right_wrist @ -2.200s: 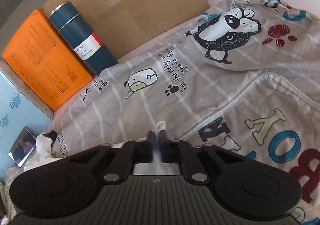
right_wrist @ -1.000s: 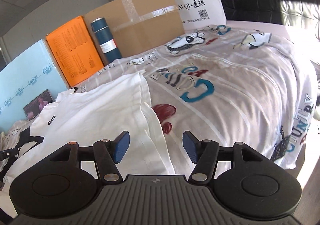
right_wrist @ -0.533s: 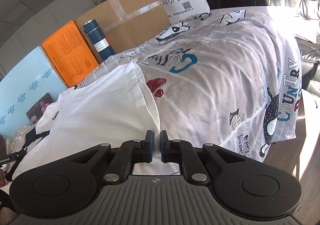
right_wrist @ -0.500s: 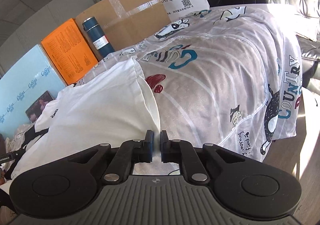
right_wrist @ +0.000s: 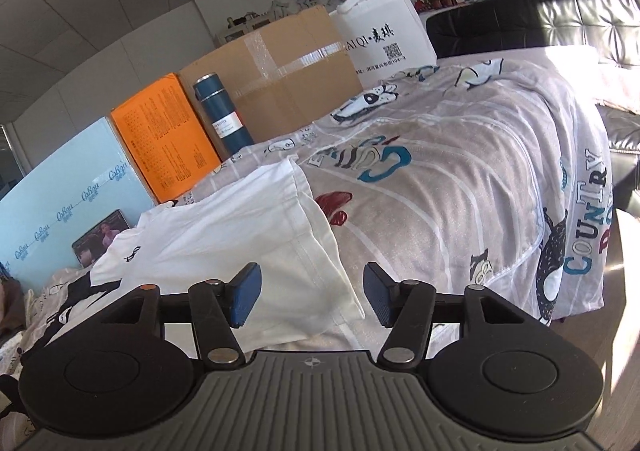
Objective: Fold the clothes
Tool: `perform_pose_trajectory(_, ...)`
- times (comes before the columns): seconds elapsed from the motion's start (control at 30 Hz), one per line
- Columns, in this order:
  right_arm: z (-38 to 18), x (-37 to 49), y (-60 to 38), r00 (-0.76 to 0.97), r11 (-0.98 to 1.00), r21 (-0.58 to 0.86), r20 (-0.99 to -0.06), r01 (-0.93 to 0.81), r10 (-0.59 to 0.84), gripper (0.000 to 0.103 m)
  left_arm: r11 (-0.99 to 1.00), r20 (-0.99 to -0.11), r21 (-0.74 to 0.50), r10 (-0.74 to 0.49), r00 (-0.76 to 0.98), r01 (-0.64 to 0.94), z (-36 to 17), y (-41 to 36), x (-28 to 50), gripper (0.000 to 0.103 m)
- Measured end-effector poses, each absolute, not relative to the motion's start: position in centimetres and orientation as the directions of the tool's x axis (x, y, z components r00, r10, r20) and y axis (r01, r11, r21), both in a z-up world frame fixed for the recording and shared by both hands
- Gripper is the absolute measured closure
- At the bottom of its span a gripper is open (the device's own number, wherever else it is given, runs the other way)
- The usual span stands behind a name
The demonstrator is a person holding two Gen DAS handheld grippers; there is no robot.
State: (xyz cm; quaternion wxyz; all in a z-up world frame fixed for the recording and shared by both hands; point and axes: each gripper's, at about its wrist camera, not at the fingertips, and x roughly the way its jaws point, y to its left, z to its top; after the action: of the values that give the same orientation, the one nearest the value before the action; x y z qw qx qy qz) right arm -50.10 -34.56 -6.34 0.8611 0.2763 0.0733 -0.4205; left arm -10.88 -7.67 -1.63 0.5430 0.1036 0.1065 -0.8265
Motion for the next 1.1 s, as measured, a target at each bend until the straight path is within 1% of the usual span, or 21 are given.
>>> perform_pose_trajectory(0.07,-5.6,-49.7,-33.8,0.656,0.541,0.385,-0.305,0.748,-0.69,0.034,-0.417,-0.36,-0.006,-0.847,-0.391,0.909,-2.3,-7.8,-12.3,0.012)
perform_pose_trajectory(0.13,-5.0,-49.2,-33.3,0.696,0.598,0.366,-0.266,0.713,-0.667,0.03,-0.426,-0.434,0.065,-0.826,-0.359,0.902,-3.1,-8.2,-13.8,0.012)
perform_pose_trajectory(0.2,-4.8,-48.6,-33.1,0.741,0.649,0.363,-0.25,0.669,-0.624,0.027,-0.402,-0.492,0.152,-0.823,-0.283,0.903,-4.2,-8.9,-15.0,0.012)
perform_pose_trajectory(0.27,-4.9,-47.8,-32.8,0.78,0.702,0.341,-0.263,0.625,-0.568,0.025,-0.358,-0.514,0.238,-0.835,-0.196,0.903,-5.2,-9.8,-15.9,0.013)
perform_pose_trajectory(0.3,-4.9,-47.4,-32.6,0.798,0.729,0.326,-0.272,0.602,-0.538,0.019,-0.323,-0.516,0.277,-0.845,-0.143,0.905,-5.5,-10.4,-16.3,0.013)
perform_pose_trajectory(0.33,-4.9,-46.9,-32.2,0.813,0.762,0.294,-0.289,0.577,-0.505,0.015,-0.287,-0.515,0.313,-0.852,-0.092,0.905,-5.8,-10.9,-16.7,0.013)
perform_pose_trajectory(0.37,-5.0,-46.3,-31.7,0.826,0.798,0.25,-0.311,0.549,-0.471,0.009,-0.255,-0.505,0.345,-0.862,-0.051,0.903,-5.9,-11.3,-16.9,0.013)
perform_pose_trajectory(0.4,-5.1,-45.8,-31.1,0.832,0.829,0.199,-0.336,0.522,-0.443,0.007,-0.24,-0.489,0.367,-0.872,-0.033,0.899,-5.8,-11.5,-17.1,0.013)
perform_pose_trajectory(0.5,-5.5,-44.7,-29.7,0.826,0.883,0.075,-0.4,0.463,-0.398,0.007,-0.224,-0.433,0.409,-0.901,-0.028,0.884,-5.4,-12.0,-17.6,0.013)
perform_pose_trajectory(0.53,-5.5,-44.4,-29.5,0.814,0.885,0.039,-0.415,0.463,-0.407,0.007,-0.224,-0.417,0.421,-0.908,-0.031,0.879,-5.3,-12.2,-17.7,0.013)
perform_pose_trajectory(0.63,-6.0,-43.4,-29.4,0.735,0.86,-0.137,-0.464,0.492,-0.494,0.007,-0.242,-0.407,0.449,-0.912,-0.045,0.86,-5.2,-12.7,-18.3,0.013)
perform_pose_trajectory(0.67,-6.3,-43.2,-29.6,0.709,0.849,-0.186,-0.478,0.495,-0.518,0.007,-0.254,-0.407,0.452,-0.912,-0.056,0.855,-5.1,-12.8,-18.5,0.017)
perform_pose_trajectory(0.7,-6.5,-43.1,-29.7,0.684,0.838,-0.232,-0.491,0.494,-0.54,0.007,-0.272,-0.411,0.443,-0.908,-0.077,0.854,-5.0,-12.7,-18.6,0.023)
perform_pose_trajectory(0.77,-7.1,-43.1,-30.1,0.639,0.819,-0.301,-0.515,0.489,-0.571,0.01,-0.311,-0.425,0.408,-0.897,-0.123,0.858,-4.8,-12.6,-18.5,0.069)
perform_pose_trajectory(0.8,-7.4,-43.2,-30.4,0.614,0.807,-0.334,-0.525,0.487,-0.589,0.011,-0.318,-0.43,0.382,-0.892,-0.138,0.868,-4.7,-12.7,-18.1,0.078)
perform_pose_trajectory(0.83,-7.7,-43.2,-30.7,0.597,0.798,-0.362,-0.531,0.481,-0.601,0.013,-0.321,-0.43,0.353,-0.89,-0.152,0.879,-4.5,-12.9,-17.7,0.088)
perform_pose_trajectory(0.87,-8.0,-43.2,-31.0,0.579,0.79,-0.39,-0.537,0.474,-0.613,0.02,-0.314,-0.428,0.323,-0.89,-0.159,0.893,-4.3,-13.0,-17.2,0.091)
perform_pose_trajectory(0.9,-8.2,-43.2,-31.2,0.566,0.784,-0.413,-0.542,0.464,-0.621,0.024,-0.299,-0.422,0.289,-0.893,-0.159,0.909,-4.1,-13.2,-16.7,0.091)
perform_pose_trajectory(0.97,-8.3,-43.3,-31.1,0.577,0.795,-0.432,-0.548,0.425,-0.606,0.036,-0.267,-0.408,0.226,-0.899,-0.158,0.937,-3.6,-13.5,-15.6,0.091)
perform_pose_trajectory(1.1,-8.4,-43.0,-30.5,0.58,0.794,-0.495,-0.55,0.352,-0.6,0.047,-0.217,-0.381,0.145,-0.913,-0.148,0.966,-2.8,-14.2,-13.8,0.091)
